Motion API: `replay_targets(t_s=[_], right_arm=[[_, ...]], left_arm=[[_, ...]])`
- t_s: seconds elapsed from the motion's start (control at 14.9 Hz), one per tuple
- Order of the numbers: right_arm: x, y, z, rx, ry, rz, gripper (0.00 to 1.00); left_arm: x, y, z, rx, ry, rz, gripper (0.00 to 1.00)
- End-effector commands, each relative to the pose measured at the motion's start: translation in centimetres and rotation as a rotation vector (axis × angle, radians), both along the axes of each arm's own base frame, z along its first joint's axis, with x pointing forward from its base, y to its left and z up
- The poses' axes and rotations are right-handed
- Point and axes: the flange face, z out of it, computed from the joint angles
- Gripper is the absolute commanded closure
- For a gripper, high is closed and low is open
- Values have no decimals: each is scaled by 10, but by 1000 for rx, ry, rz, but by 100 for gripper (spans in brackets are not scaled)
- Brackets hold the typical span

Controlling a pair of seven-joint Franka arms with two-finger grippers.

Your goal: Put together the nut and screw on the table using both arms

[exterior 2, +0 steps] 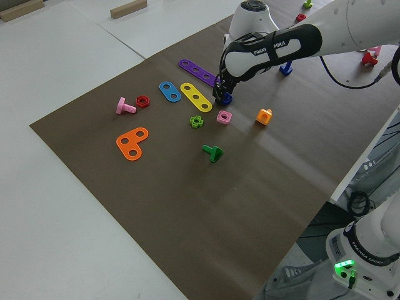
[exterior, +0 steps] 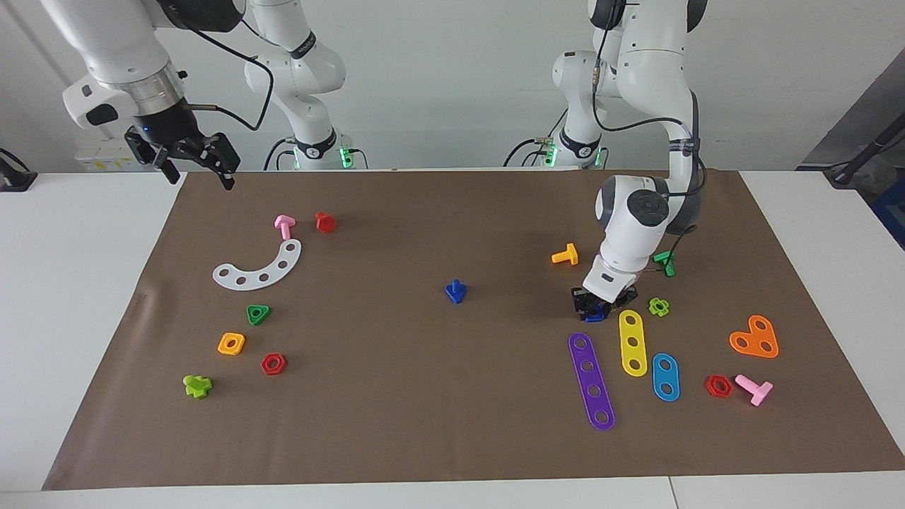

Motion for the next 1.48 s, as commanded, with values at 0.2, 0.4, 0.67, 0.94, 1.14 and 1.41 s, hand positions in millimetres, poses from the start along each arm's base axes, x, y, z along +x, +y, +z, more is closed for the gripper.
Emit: replay_targets(t_s=[0.2, 0.4, 0.67, 0.94, 1.14, 1.41], right_arm=[[-4, 6, -6, 30, 13, 19, 0], [-4, 6, -5, 32, 7, 19, 0], [-3, 2, -4, 32, -8, 21, 0], [-2, 5, -4, 31, -6, 25, 0], [-2, 5, -4, 31, -6, 27, 0], [-5, 6, 1, 33, -14, 28, 0]], left_arm=[[12, -5, 44, 22, 20, 7, 100], [27, -18, 79, 23, 22, 19, 100], [29, -75, 97, 45, -29, 42, 100], [5, -145, 106, 65, -52, 41, 100], [-21, -195, 103, 61, -51, 15, 100], [-35, -258, 97, 40, -60, 38, 100]])
